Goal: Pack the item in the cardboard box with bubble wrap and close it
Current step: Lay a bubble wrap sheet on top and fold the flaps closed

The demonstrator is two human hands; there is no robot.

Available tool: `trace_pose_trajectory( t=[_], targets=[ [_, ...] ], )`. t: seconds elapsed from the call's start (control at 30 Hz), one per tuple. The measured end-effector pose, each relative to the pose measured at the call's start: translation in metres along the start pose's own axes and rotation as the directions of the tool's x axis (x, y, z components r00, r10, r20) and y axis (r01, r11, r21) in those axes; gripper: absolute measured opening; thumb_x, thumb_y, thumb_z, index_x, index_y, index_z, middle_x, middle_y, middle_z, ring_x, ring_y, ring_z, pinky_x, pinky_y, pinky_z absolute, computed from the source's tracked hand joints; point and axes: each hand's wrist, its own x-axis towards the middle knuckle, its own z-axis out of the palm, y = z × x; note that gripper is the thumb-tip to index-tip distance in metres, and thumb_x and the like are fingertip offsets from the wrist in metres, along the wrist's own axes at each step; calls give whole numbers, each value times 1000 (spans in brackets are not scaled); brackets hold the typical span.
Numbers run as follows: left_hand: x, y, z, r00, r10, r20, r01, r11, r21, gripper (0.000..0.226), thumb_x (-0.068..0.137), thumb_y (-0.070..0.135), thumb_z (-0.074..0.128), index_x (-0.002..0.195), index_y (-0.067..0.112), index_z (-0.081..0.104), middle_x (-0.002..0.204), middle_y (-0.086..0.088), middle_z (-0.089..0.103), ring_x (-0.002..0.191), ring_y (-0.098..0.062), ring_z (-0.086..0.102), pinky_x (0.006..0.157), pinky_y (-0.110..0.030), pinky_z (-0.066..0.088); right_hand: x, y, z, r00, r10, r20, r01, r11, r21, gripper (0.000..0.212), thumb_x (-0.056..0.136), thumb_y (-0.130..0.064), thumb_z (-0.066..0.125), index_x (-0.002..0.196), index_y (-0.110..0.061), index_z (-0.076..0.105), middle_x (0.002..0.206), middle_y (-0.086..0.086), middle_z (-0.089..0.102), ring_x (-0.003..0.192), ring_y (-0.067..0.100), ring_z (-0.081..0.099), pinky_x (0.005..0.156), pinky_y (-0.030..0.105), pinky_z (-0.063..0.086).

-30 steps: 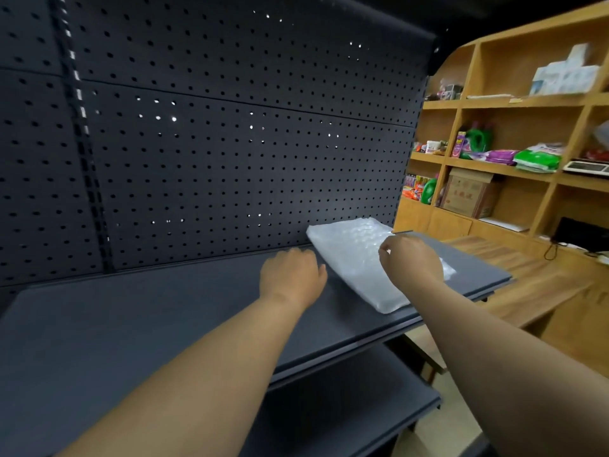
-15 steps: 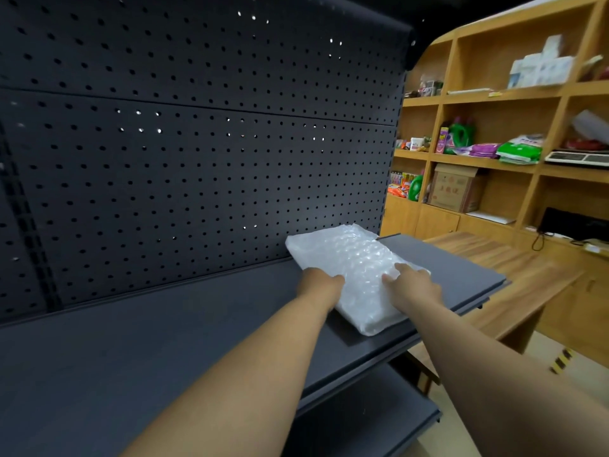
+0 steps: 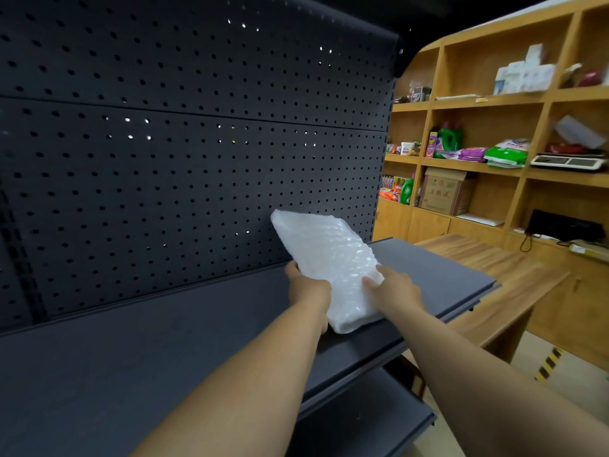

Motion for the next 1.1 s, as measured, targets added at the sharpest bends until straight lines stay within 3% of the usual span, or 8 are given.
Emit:
trace_pose_trajectory(
  t=[0.13, 0.3, 0.43, 0.5, 0.67, 0.77, 0.9, 1.1],
  targets=[
    [-10, 17, -22, 985, 173, 8, -173, 982, 70, 63, 86, -9, 38, 134, 32, 32, 88, 12, 48, 75, -10, 49, 62, -28, 45, -7, -10, -10, 999, -41, 13, 40, 996, 74, 69, 90, -59, 43, 149, -26, 29, 147, 9, 41, 132, 34, 41, 104, 46, 41],
    [-27, 42, -66, 944, 323, 60, -328, 936, 130, 66, 85, -11, 48, 136, 28, 31, 100, 6, 50, 91, -19, 53, 76, -37, 48, -26, -35, -21, 992, -118, 46, 96, 937, 337, 76, 87, -56, 55, 146, -14, 33, 144, 6, 46, 129, 33, 47, 97, 39, 44],
    [-47, 55, -104, 922, 382, 56, -386, 910, 150, 67, 85, -10, 51, 137, 27, 30, 108, 3, 50, 96, -21, 53, 78, -37, 47, -44, -57, -25, 987, -118, 105, 54, 879, 474, 96, 82, -58, 62, 153, -15, 14, 156, 8, 29, 137, 35, 37, 106, 46, 37],
    [-56, 57, -122, 918, 394, 57, -398, 908, 135, 67, 84, -9, 52, 135, 29, 30, 104, 6, 51, 92, -18, 54, 74, -35, 49, -54, -66, -23, 974, -110, 196, -13, 842, 539, 100, 77, -59, 66, 152, -16, 17, 154, 8, 33, 134, 35, 42, 107, 47, 40],
    [-80, 58, -166, 920, 389, 54, -393, 914, 105, 61, 83, -10, 54, 120, 34, 33, 101, 10, 51, 88, -12, 53, 64, -30, 48, -83, -88, -15, 891, -227, 392, -134, 694, 707, 67, 74, -34, 80, 129, -8, 51, 115, 11, 68, 94, 29, 68, 78, 42, 57],
    [-95, 62, -193, 920, 391, 31, -392, 916, 87, 58, 83, -10, 54, 118, 33, 34, 102, 7, 51, 87, -14, 54, 64, -31, 48, -105, -103, -9, 858, -259, 443, -189, 642, 743, 61, 72, -26, 82, 124, -5, 56, 112, 13, 70, 97, 31, 69, 82, 45, 56],
    [-117, 70, -234, 920, 391, 21, -391, 917, 77, 57, 84, -9, 54, 118, 32, 35, 100, 8, 51, 87, -16, 54, 67, -34, 49, -147, -128, -6, 804, -298, 515, -246, 622, 744, 32, 81, -23, 74, 105, -5, 64, 107, 14, 70, 97, 32, 67, 90, 48, 52],
    [-156, 75, -315, 921, 388, -21, -384, 917, 108, 54, 83, -7, 60, 118, 28, 37, 98, 7, 55, 84, -14, 56, 63, -31, 47, -222, -176, 20, 833, -374, 408, -146, 563, 814, 26, 82, -7, 72, 106, -9, 62, 100, 12, 70, 85, 31, 67, 73, 45, 55]
  ],
)
